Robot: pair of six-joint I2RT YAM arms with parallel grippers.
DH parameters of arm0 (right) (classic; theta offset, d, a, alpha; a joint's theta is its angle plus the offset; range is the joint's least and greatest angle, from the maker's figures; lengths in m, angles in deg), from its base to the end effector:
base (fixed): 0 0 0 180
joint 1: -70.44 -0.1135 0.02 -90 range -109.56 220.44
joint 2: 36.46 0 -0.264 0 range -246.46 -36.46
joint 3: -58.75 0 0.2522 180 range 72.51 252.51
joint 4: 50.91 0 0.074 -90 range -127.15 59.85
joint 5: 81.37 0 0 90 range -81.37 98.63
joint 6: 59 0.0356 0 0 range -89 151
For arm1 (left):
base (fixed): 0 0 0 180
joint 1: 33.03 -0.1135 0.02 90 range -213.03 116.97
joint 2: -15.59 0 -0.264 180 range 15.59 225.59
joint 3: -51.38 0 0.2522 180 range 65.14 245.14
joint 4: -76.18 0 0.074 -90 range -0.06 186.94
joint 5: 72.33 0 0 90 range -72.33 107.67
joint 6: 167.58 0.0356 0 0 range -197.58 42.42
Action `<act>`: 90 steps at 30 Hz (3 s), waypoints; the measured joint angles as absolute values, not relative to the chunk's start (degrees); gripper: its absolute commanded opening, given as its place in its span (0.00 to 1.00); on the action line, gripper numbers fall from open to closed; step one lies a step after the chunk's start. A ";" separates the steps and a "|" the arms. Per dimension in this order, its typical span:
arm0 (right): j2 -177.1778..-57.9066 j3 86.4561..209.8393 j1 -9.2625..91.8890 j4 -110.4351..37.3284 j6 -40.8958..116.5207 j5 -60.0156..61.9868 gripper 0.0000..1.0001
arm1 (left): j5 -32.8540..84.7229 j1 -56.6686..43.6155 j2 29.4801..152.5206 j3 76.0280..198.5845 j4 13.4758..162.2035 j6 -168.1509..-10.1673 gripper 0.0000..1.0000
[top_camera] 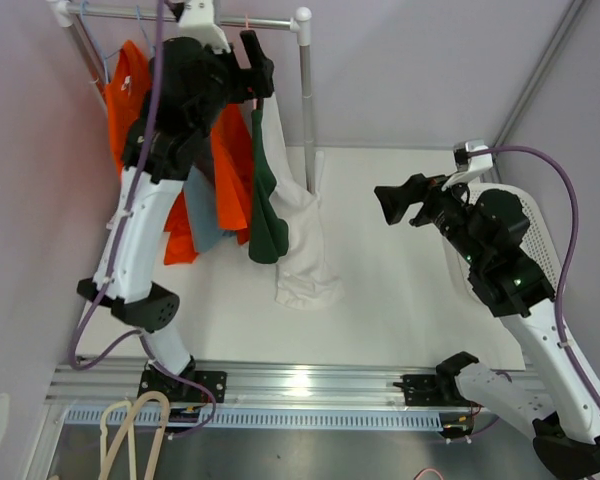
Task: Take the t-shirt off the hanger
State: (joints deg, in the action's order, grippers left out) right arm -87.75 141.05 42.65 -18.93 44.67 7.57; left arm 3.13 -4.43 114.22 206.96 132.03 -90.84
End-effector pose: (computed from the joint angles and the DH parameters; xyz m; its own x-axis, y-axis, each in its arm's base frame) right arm 0.1595 0.0848 0.4476 -0.1286 0.1993 -0.9715 -0.4653 0.8529 0.2366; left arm 0.2726 -0.1384 0.5880 -0.0393 -0.2314 -0.9721 0.2404 0.9421 -0.2340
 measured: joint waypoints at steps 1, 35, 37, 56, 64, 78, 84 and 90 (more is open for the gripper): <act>-87.51 141.05 42.65 -18.91 44.65 7.72 1.00 | 2.62 -4.43 115.78 207.22 132.23 -90.60 0.93; -82.20 138.84 42.65 -17.49 42.44 10.54 0.99 | -9.31 -4.23 125.11 192.36 106.76 -83.95 0.70; -82.20 138.77 42.65 -17.51 42.40 10.54 0.99 | -10.49 -4.16 125.11 192.33 105.25 -82.99 0.71; -82.42 138.05 42.65 -17.51 42.33 10.25 1.00 | -16.04 -2.37 125.11 190.32 100.73 -75.47 0.01; -82.42 138.05 42.65 -17.49 42.33 9.82 1.00 | -16.22 -2.37 125.11 191.72 101.19 -73.22 0.01; -82.44 138.05 42.65 -17.40 42.57 8.13 0.99 | -16.70 -2.00 120.54 188.33 97.36 -70.84 0.01; -82.44 138.05 42.65 -17.27 42.94 7.61 0.99 | -16.70 -1.19 114.49 181.75 93.36 -70.33 0.01; -82.55 138.05 42.65 -16.81 42.96 6.98 0.99 | -16.61 -0.16 108.74 175.35 87.75 -68.85 0.01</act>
